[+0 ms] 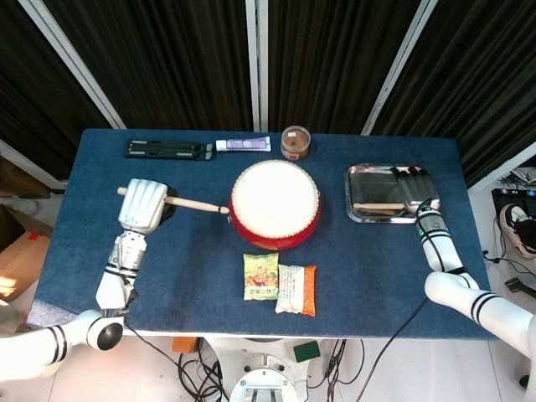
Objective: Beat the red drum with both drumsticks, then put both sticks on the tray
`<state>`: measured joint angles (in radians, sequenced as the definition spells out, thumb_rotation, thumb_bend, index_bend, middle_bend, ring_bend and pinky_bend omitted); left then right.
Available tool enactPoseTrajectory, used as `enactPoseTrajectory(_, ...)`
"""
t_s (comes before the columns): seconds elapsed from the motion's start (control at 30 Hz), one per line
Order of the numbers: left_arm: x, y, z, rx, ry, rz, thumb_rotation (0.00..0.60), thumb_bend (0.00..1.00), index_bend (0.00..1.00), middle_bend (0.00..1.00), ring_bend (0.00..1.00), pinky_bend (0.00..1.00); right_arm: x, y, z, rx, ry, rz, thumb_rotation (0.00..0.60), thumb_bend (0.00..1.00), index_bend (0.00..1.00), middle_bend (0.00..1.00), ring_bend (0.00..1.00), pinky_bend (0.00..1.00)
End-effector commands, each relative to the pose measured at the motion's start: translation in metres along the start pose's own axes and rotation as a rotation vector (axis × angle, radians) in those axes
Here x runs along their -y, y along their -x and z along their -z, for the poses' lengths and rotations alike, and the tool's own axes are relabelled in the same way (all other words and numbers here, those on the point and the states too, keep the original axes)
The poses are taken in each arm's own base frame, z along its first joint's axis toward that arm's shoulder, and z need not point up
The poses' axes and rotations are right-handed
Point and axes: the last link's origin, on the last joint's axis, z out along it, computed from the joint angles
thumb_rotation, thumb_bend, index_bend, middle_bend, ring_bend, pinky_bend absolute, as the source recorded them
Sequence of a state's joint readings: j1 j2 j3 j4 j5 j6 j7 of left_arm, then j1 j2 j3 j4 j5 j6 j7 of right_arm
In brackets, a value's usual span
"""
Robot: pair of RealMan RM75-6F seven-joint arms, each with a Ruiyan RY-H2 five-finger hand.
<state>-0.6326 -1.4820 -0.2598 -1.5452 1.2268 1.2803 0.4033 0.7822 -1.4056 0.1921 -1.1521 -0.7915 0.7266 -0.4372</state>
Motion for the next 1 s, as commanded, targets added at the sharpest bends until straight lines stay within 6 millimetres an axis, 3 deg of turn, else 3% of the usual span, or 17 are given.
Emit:
enactPoseTrajectory(0.03,-0.017,0.002,-0.012,0.028,0.029,-0.024,0.6,0.58,1.0,1.0,1.0,1.0,-0.004,-0.047,0.043,-0.113,-0.058,-0.042,0.6,0.18,0.18,0.29,0.11,0.19)
enactPoseTrajectory(0.17,-0.038,0.002,-0.024,0.055,0.048,-0.012,0.6,0.58,1.0,1.0,1.0,1.0,0.013,-0.07,0.071,-0.128,-0.128,-0.118,0.6,0.18,0.22,0.33,0.11,0.21)
enactPoseTrajectory(0.43,-0.071,0.007,-0.044,0.143,0.051,0.017,0.6,0.58,1.0,1.0,1.0,1.0,0.076,-0.098,0.105,-0.092,-0.291,-0.294,0.6,0.21,0.3,0.42,0.2,0.3)
enactPoseTrajectory(0.77,-0.098,0.015,-0.06,0.18,0.006,0.024,0.6,0.58,1.0,1.0,1.0,1.0,0.139,-0.124,0.107,-0.09,-0.342,-0.387,0.6,0.18,0.39,0.46,0.25,0.35)
enactPoseTrajectory(1.0,-0.112,0.017,-0.062,0.201,-0.002,0.007,0.6,0.58,1.0,1.0,1.0,1.0,0.187,-0.127,0.099,-0.104,-0.354,-0.348,0.6,0.19,0.42,0.48,0.28,0.36)
